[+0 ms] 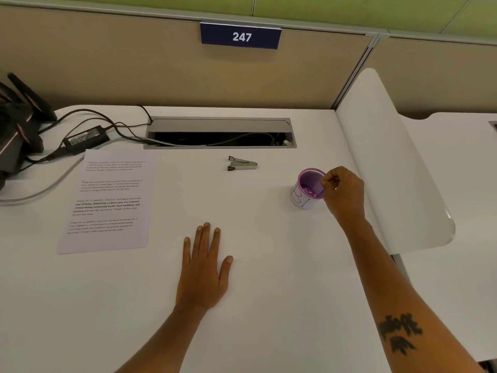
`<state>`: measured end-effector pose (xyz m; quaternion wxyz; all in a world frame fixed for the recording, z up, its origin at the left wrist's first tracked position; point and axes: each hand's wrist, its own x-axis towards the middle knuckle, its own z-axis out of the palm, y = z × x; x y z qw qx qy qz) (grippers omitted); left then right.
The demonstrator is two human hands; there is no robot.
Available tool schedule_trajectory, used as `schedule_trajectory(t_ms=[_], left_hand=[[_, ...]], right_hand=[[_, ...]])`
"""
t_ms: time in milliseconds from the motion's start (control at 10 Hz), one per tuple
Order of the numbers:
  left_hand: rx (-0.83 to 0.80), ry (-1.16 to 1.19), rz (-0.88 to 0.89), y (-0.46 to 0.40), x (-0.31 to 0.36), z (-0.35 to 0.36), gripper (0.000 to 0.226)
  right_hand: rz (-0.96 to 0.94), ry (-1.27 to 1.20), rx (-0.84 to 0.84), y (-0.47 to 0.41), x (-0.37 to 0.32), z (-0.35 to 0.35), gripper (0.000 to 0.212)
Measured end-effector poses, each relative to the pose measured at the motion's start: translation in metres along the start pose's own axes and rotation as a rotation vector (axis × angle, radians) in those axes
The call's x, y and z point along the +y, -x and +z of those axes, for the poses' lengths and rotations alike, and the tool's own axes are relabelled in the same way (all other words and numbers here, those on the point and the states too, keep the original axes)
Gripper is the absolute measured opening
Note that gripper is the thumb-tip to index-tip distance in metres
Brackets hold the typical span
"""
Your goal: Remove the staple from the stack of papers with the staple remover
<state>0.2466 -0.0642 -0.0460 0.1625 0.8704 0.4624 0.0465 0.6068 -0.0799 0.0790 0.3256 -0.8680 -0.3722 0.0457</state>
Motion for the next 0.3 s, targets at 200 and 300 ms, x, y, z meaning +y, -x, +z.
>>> schedule_trajectory(t_ms=[200, 300], left_hand=[[0.007, 0.024, 0.016, 0.001, -0.001, -0.004, 0.076], [-0.006, 0.047, 0.026, 0.004, 0.0, -0.005, 0.079]], right_hand=[[-0.062, 0.014, 0.015, 0.006, -0.001, -0.009, 0.014], [-0.028, 0.016, 0.028, 0.014, -0.004, -0.015, 0.018]])
